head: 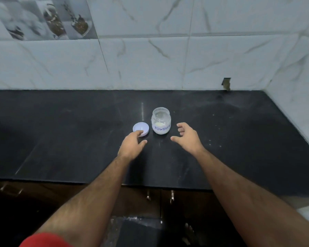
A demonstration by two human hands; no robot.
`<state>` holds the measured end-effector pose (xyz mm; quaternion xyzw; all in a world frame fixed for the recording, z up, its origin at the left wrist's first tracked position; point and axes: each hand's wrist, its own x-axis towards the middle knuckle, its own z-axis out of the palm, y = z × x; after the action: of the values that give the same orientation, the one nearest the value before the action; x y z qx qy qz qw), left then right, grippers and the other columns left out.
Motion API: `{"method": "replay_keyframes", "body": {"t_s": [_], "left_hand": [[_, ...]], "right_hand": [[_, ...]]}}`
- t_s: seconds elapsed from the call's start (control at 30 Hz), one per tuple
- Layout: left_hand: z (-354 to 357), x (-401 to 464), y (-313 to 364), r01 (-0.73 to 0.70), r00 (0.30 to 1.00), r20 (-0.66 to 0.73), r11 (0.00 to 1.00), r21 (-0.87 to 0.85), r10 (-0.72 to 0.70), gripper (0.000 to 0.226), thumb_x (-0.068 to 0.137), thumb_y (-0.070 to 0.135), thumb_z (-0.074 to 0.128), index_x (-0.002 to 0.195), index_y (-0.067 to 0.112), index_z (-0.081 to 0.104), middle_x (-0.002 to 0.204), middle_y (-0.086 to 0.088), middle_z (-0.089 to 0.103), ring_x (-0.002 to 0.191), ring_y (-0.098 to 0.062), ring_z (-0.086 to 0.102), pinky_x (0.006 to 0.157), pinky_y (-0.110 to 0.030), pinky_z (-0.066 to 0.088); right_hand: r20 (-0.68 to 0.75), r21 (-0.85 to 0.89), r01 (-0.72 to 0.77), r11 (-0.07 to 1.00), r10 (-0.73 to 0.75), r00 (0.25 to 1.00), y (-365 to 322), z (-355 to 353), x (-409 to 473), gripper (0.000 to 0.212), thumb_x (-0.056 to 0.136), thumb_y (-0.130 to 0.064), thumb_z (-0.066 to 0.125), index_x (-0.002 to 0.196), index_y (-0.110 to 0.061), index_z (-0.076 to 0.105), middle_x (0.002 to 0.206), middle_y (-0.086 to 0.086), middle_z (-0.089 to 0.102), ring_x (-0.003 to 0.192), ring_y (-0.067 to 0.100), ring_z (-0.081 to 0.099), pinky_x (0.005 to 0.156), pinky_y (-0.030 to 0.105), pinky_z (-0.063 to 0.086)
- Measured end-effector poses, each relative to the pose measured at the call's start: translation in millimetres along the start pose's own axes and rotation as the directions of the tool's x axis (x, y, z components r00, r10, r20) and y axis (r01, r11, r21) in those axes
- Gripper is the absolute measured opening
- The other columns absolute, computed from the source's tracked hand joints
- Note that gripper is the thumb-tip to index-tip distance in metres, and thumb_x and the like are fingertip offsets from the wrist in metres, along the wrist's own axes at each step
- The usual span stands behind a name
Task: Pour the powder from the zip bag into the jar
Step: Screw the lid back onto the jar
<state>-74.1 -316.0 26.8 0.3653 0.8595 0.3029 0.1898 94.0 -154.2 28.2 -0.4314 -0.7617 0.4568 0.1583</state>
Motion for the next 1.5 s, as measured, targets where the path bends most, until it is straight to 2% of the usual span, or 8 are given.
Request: {"method": "replay_keyframes", "body": {"t_s": [0.17,0.27,0.57,0.93,1.17,1.23,1.3,1.5], "left_hand": [[0,48,5,0.062,0.994,-0.09,0.998,0.017,-0.06,0.055,0.088,0.023,0.07,0.139,0.011,0.055,0.134,0.006,0.059,0.123,-0.017,0.056,0.096,-0.027,0.041],[8,75,5,0.137,0.989,-0.062,0.989,0.053,-0.133,0.079,0.081,0.033,0.077,0.149,0.014,0.043,0.153,0.0,0.047,0.142,-0.022,0.041,0.112,-0.035,0.037],[22,114,0,0.174,0.978,0.058,0.94,0.294,-0.199,0.106,0.073,0.043,0.082,0.158,0.024,0.022,0.166,0.004,0.023,0.153,-0.021,0.019,0.117,-0.051,0.027],[20,131,-11,0.137,0.972,0.132,0.929,0.344,-0.193,0.091,0.079,0.038,0.075,0.156,0.025,0.029,0.158,-0.001,0.038,0.145,-0.027,0.033,0.114,-0.045,0.035],[-2,156,39,0.158,0.987,0.044,0.933,-0.323,-0.152,0.089,0.066,0.054,0.062,0.148,0.023,0.046,0.138,-0.004,0.057,0.123,-0.021,0.058,0.107,-0.039,0.047],[-8,164,67,0.091,0.996,0.048,0.858,-0.505,-0.077,0.047,0.077,0.048,0.056,0.112,0.019,0.066,0.106,-0.006,0.067,0.088,-0.013,0.063,0.08,-0.033,0.052],[-17,172,97,0.061,0.998,0.047,0.786,-0.615,-0.04,0.027,0.086,0.04,0.054,0.08,0.014,0.056,0.085,-0.009,0.061,0.068,-0.014,0.053,0.066,-0.029,0.042],[-33,193,154,0.096,0.995,0.093,0.538,-0.837,-0.033,0.077,0.066,0.057,0.069,0.12,0.004,0.054,0.102,-0.013,0.06,0.073,-0.023,0.06,0.063,-0.032,0.049]], "right_hand": [[0.076,-0.002,0.018,1.0,-0.017,0.997,-1,3,57,0.107,0.068,-0.025,0.091,0.155,-0.017,0.029,0.154,0.011,0.043,0.138,0.024,0.046,0.113,0.038,0.041],[0.158,0.029,0.031,0.999,-0.035,0.987,6,5,81,0.126,0.063,-0.026,0.095,0.16,-0.02,0.015,0.163,0.008,0.03,0.149,0.021,0.032,0.12,0.039,0.032],[0.221,0.131,0.083,0.988,-0.111,0.969,17,32,105,0.138,0.054,-0.028,0.098,0.16,-0.025,0.011,0.163,-0.004,0.031,0.146,0.014,0.035,0.118,0.033,0.031],[0.054,0.141,0.08,0.987,-0.088,0.995,-4,47,103,0.075,0.057,-0.036,0.09,0.116,-0.036,0.044,0.113,-0.017,0.06,0.104,0.006,0.061,0.087,0.029,0.052],[-0.004,0.233,0.106,0.967,-0.108,0.994,-17,12,102,0.082,0.055,-0.035,0.088,0.122,-0.033,0.041,0.12,-0.015,0.06,0.108,0.004,0.061,0.085,0.019,0.049],[0.001,0.277,0.108,0.955,-0.113,0.994,-23,-2,104,0.085,0.056,-0.035,0.087,0.127,-0.03,0.041,0.119,-0.015,0.062,0.109,0.004,0.063,0.086,0.02,0.05],[-0.015,0.299,0.131,0.945,-0.133,0.991,-29,-14,104,0.09,0.053,-0.038,0.086,0.13,-0.029,0.04,0.119,-0.013,0.063,0.109,0.006,0.064,0.09,0.024,0.053],[-0.084,0.342,0.167,0.925,-0.147,0.986,-43,-45,106,0.085,0.059,-0.029,0.086,0.131,-0.026,0.04,0.116,-0.013,0.064,0.106,0.008,0.067,0.091,0.03,0.056]]}}
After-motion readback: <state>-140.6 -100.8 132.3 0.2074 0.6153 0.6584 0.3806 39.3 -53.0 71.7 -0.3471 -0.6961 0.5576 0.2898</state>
